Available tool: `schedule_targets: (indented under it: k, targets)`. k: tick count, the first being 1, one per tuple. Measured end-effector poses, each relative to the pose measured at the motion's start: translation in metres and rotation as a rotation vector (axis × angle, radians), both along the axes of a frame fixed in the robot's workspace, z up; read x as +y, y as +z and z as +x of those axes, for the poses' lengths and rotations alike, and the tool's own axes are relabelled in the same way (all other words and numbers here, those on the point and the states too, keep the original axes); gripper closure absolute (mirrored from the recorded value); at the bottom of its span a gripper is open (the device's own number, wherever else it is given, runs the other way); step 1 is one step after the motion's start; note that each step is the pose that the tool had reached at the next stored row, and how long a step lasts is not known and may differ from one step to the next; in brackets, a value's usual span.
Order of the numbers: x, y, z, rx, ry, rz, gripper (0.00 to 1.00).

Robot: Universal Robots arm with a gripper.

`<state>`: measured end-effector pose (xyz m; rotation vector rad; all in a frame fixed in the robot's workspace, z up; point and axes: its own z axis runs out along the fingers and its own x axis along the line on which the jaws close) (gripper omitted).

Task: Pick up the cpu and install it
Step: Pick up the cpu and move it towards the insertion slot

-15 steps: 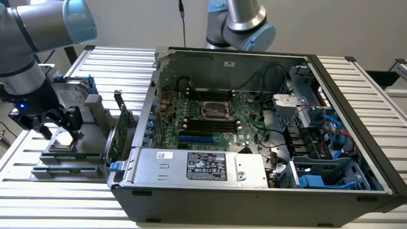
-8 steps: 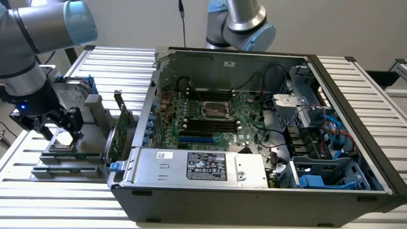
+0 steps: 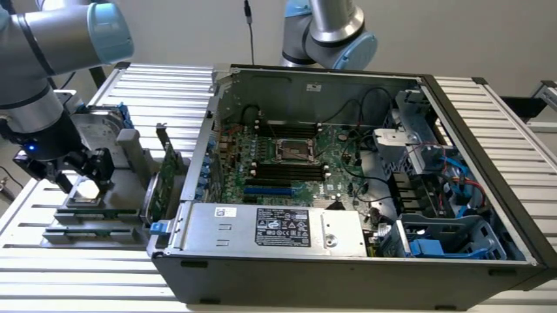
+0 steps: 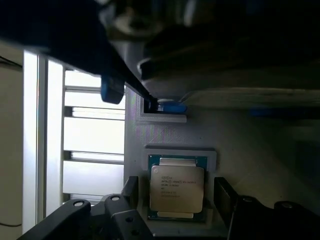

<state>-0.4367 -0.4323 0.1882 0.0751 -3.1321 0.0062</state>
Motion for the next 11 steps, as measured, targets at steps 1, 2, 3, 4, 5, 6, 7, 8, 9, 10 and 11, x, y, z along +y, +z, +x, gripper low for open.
schedule_targets:
  k: [1,2,3,4,5,6,7,8,9,10,11]
  targets:
    - [-0.0001,-0.0001,0.0001,0.0,0.0,0.0002,0.29]
    - [-0.0003,-0.0001,0.0003,-0.0001,-0.001,0.0004,0.29]
    - [-0.0003,-0.0002,0.0006,-0.0002,-0.001,0.001,0.29]
    - [-0.0003,-0.0001,0.001,-0.0002,-0.001,0.0019,0.29]
    - [-0.0003,-0.0001,0.0012,0.0,-0.002,0.0031,0.29]
    - [-0.0003,-0.0001,0.0013,0.0,-0.002,0.0044,0.29]
    - [-0.0003,-0.0001,0.0015,-0.0001,-0.003,0.0062,0.29]
    - [-0.0003,-0.0001,0.0016,-0.0001,-0.003,0.0081,0.29]
    - [-0.0004,0.0,0.0017,0.0001,-0.003,0.0107,0.29]
    - [-0.0005,0.0,0.0017,0.0,-0.003,0.0134,0.29]
    - [-0.0006,0.0,0.0017,0.0,-0.004,0.0164,0.29]
